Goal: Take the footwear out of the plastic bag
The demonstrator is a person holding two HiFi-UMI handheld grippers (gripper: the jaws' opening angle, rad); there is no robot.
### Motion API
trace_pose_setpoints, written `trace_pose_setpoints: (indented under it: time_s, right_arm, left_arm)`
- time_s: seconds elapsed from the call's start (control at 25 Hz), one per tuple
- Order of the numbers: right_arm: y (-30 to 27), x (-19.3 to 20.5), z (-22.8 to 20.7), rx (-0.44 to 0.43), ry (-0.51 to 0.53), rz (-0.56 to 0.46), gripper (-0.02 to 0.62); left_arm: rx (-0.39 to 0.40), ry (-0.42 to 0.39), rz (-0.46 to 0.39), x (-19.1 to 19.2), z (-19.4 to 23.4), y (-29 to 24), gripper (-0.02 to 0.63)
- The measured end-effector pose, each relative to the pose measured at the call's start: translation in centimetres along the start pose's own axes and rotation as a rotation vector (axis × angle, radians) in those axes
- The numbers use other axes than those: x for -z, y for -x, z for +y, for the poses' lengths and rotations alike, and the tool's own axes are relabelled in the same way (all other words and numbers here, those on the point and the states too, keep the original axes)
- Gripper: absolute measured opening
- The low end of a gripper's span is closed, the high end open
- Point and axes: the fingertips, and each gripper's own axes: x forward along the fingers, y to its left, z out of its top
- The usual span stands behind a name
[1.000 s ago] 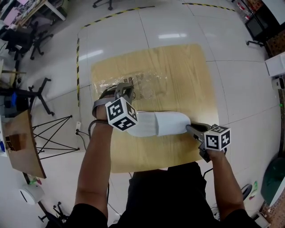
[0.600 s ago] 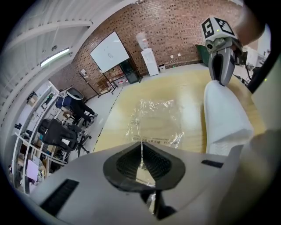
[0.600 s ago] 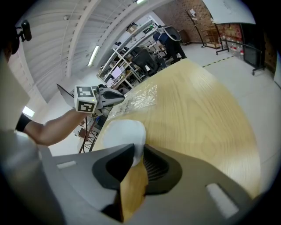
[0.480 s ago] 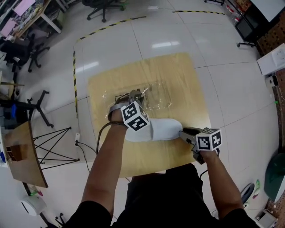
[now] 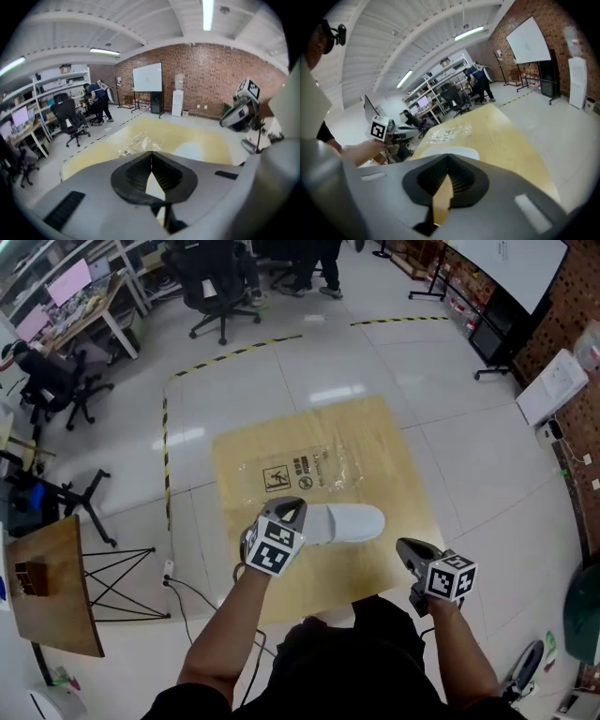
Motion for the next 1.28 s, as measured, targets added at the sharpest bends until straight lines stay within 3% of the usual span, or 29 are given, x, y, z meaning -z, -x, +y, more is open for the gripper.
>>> trace_pose_setpoints:
  time_s: [0.12,0.28,0.48,0.68,0.76,0.88,1.0,1.28]
  right_arm:
    - [2.1,0.4,4.7,-0.076,0.019,-0.104,0.002]
    - [4.6,1.9,10.8,-0.179,0.127,-0.098,0.002]
    - [8.8,4.0,15.0,-0.247,0.303,-0.080,0.002]
    - [14.8,7.0,15.7,-0.261,0.320,-0.124,0.000]
    - [17.7,8.2,15.0,-0.253,0.335,-0.169,0.000]
    - [21.2,10.2,14.0,-0.255,0.306,-0.228,0.000]
    - [24.3,12.6,13.8,-0.266,0.281,-0.235,0.000]
    - [28.3,17.1,15.5,-0.283,0.339,-0.191,0.000]
  left_arm:
    - [0.102,0.118,-0.089,1.1,-5.7,4.8,0.008]
    - [0.133,0.200,-0.096,3.8,-12.4,10.0,0.008]
    - [0.034,0.309,-0.130,5.5,-17.1,14.7,0.008]
    - [-0.069,0.450,-0.221,7.0,-22.0,19.3,0.008]
    - [-0.066,0.461,-0.239,7.3,-26.2,20.6,0.008]
    - [-0.089,0.411,-0.230,8.1,-31.5,22.5,0.008]
    - [-0.097,0.403,-0.205,9.2,-35.8,24.2,0.008]
    - [-0.162,0.439,-0.184,11.2,-38.8,27.2,0.008]
